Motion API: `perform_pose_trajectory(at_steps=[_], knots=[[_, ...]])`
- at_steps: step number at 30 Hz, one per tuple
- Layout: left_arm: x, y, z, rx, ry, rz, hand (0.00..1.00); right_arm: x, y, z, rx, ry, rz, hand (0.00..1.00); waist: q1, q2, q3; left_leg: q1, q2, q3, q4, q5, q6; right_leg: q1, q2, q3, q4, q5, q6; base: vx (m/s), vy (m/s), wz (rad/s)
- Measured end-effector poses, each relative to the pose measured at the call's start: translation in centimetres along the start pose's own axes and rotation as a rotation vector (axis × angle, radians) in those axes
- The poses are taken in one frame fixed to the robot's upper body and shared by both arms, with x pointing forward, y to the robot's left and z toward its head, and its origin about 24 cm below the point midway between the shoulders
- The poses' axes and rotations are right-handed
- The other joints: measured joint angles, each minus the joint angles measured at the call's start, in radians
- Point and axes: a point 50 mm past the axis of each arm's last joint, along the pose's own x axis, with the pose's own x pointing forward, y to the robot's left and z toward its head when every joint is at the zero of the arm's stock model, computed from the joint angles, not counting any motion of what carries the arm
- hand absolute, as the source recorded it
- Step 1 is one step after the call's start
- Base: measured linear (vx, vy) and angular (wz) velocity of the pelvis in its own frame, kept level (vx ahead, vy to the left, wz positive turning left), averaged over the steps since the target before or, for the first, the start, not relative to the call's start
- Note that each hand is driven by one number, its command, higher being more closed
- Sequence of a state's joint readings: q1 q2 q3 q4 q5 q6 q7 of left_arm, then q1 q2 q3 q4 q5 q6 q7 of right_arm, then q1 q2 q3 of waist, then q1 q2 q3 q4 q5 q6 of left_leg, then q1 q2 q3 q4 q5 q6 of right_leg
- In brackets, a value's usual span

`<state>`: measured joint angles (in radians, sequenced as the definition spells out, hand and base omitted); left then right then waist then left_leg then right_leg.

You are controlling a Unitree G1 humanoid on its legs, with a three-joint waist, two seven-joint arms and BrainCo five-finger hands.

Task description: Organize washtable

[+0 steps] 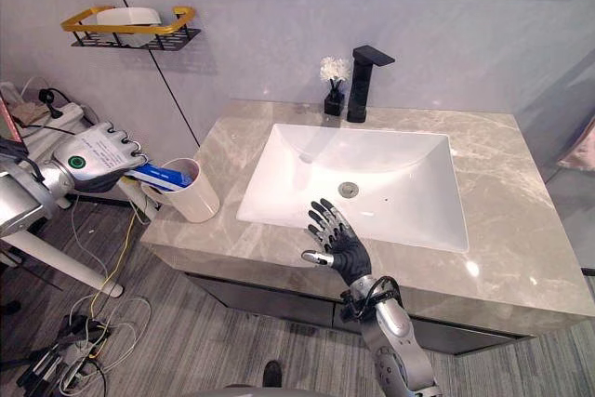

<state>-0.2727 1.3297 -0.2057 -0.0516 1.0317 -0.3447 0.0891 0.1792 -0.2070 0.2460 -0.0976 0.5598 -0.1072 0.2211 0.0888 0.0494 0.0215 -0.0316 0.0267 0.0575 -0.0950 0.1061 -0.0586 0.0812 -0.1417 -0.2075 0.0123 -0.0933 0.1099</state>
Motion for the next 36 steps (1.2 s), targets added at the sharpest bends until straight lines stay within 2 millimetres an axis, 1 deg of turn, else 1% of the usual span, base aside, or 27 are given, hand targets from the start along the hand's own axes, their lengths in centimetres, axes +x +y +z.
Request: perform_pose_trajectory(at_steps=[4, 7, 11, 12, 15, 19, 24, 32, 36], knots=[[0.3, -0.1, 0.6, -0.033, -0.009, 0.019, 1.00, 0.0, 0.0, 0.0, -0.001, -0.001, 0.000, 0.00, 0.000, -0.003, 0.001, 0.000, 0.000, 0.001, 0.000, 0.000, 0.001, 0.000, 0.000, 0.000, -0.001, 0.000, 0.000, 0.00, 0.000, 0.00], [0.4, 0.4, 0.9, -0.042, -0.023, 0.041, 1.00, 0.1, 0.0, 0.1, -0.002, -0.002, 0.001, 0.00, -0.007, -0.007, 0.003, 0.000, 0.000, 0.001, 0.000, 0.004, 0.005, 0.000, 0.000, 0.000, -0.001, 0.000, 0.000, 0.00, 0.000, 0.00], [0.7, 0.2, 1.5, -0.071, -0.035, 0.054, 1.00, 0.1, 0.0, 0.0, -0.004, 0.000, 0.002, 0.00, -0.018, -0.009, 0.003, 0.000, -0.001, 0.001, 0.000, 0.004, 0.005, 0.000, 0.000, 0.000, -0.001, 0.000, 0.000, 0.00, 0.000, 0.00], [0.8, 0.3, 1.6, -0.071, -0.039, 0.058, 0.00, 0.1, 0.0, 0.0, -0.005, 0.000, 0.002, 0.00, -0.019, -0.009, 0.002, 0.000, -0.001, 0.001, 0.000, 0.004, 0.005, 0.000, 0.000, 0.000, -0.001, 0.000, 0.000, 0.00, 0.000, 0.00], [1.1, 0.5, 1.8, -0.076, -0.045, 0.074, 0.00, 0.0, 0.0, 0.1, -0.014, 0.002, 0.003, 0.00, -0.021, -0.010, 0.002, 0.000, -0.001, 0.001, 0.000, 0.004, 0.006, 0.000, 0.000, 0.000, -0.001, 0.000, 0.000, 0.00, 0.000, 0.00], [1.6, 0.7, 2.6, -0.095, -0.070, 0.097, 0.00, 0.0, 0.0, 0.1, -0.020, 0.004, 0.003, 0.00, -0.021, -0.010, 0.002, 0.000, -0.001, 0.001, 0.000, 0.004, 0.006, 0.000, 0.000, 0.000, 0.000, 0.001, 0.000, 0.00, 0.000, 0.00], [2.2, 1.3, 2.9, -0.101, -0.095, 0.118, 0.00, 0.0, 0.0, 0.0, -0.025, 0.006, 0.003, 0.00, -0.023, -0.009, 0.002, 0.000, -0.001, 0.001, 0.000, 0.004, 0.006, 0.001, -0.001, 0.000, 0.000, 0.001, 0.000, 0.00, 0.000, 0.00], [3.1, 2.7, 2.5, -0.066, -0.108, 0.160, 0.00, 0.0, 0.1, 0.0, -0.039, 0.009, 0.007, 0.00, -0.027, -0.007, 0.000, 0.000, -0.001, 0.000, 0.000, 0.004, 0.006, 0.001, -0.001, -0.002, 0.001, 0.001, 0.000, 0.00, 0.000, 0.00], [3.5, 3.4, 2.2, -0.047, -0.111, 0.173, 0.00, 0.0, 0.1, -0.1, -0.047, 0.016, 0.009, 0.00, -0.031, 0.007, -0.011, 0.000, -0.002, 0.000, 0.000, 0.004, 0.006, 0.001, -0.002, -0.004, 0.001, 0.001, 0.000, 0.00, 0.000, 0.00]])
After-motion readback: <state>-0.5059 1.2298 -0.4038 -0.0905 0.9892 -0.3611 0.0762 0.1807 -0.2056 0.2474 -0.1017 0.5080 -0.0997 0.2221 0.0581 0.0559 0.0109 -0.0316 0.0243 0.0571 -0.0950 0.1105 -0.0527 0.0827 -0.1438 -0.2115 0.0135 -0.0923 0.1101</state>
